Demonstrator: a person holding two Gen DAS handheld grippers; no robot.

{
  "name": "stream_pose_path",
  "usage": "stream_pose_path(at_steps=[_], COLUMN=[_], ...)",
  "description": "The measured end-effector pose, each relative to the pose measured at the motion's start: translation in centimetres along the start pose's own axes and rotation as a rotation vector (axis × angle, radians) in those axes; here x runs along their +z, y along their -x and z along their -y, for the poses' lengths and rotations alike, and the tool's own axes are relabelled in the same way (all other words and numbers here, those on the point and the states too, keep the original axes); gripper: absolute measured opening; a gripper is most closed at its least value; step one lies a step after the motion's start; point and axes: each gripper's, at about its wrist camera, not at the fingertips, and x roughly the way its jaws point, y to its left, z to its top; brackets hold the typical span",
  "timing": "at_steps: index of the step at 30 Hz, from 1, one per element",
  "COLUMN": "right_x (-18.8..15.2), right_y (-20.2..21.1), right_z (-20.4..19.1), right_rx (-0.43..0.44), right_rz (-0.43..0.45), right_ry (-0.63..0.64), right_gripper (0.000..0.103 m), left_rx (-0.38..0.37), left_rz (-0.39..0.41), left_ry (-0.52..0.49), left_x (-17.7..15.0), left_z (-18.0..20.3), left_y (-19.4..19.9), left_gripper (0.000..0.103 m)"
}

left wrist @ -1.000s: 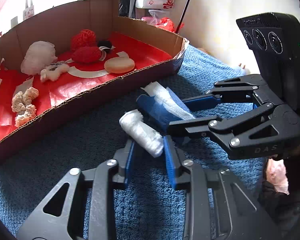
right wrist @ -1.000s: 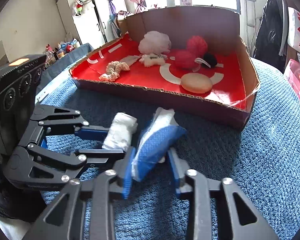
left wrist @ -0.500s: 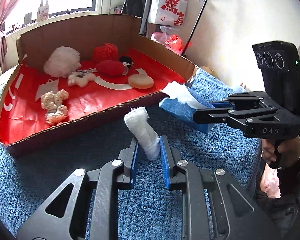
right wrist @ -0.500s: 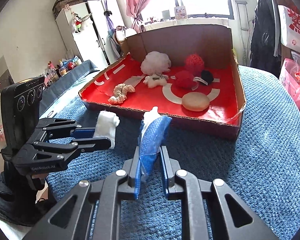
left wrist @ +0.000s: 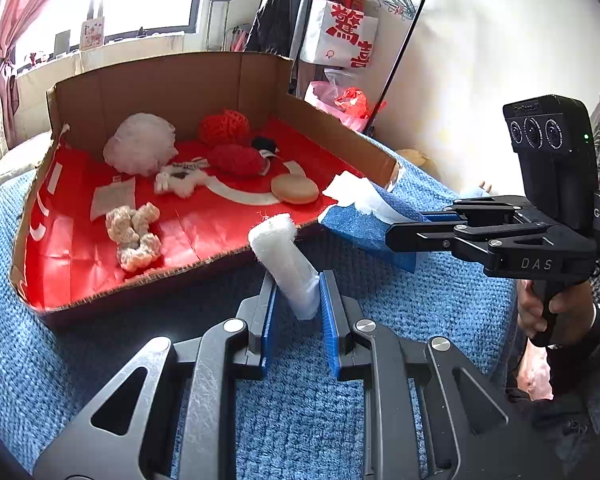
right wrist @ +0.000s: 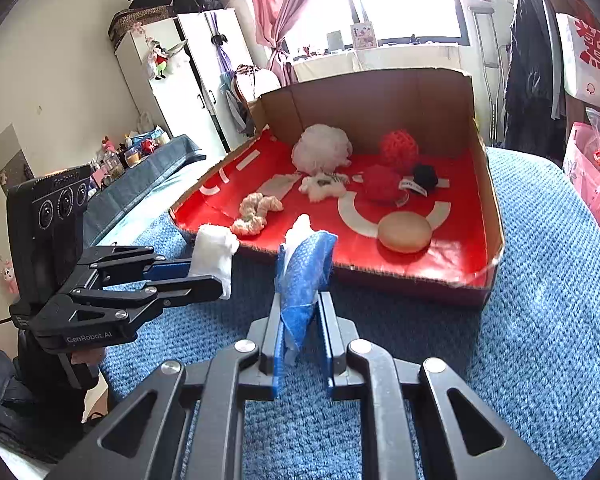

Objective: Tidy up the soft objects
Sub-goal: 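Carry the blue cloth and white sock into the box and open both tools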

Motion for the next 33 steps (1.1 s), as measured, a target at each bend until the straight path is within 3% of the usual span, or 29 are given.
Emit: stream_pose_path(at_steps=[7, 16, 22, 33], right_x=[3.3, 6.8, 7.1, 6.5], right_y=[-2.1, -8.3, -10.8, -12.8], right_z=[0.2, 2.1, 3.2, 3.8], right_rx=[-0.009, -0.037, -0.044, -0.048], right_rz=[-0.005, -0.096, -0.136, -0.174], right_ry=[0.025, 0.03, 0.032, 0.036], right_gripper=[0.016, 0.016, 0.016, 0.019], left_rx=[-0.013, -0.004, 0.016, 0.047], left_rz=[-0.004, -0.106, -0.17, -0.2], left_ry=[0.001, -0.004, -0.011, 0.0], left_x=[2.7, 5.7, 6.1, 5.8], left_z=[-1.7, -5.0, -6.4, -7.1], left_y=[-0.9, -5.2, -8.0, -10.3], left_gripper=[0.019, 0.019, 0.019, 0.019])
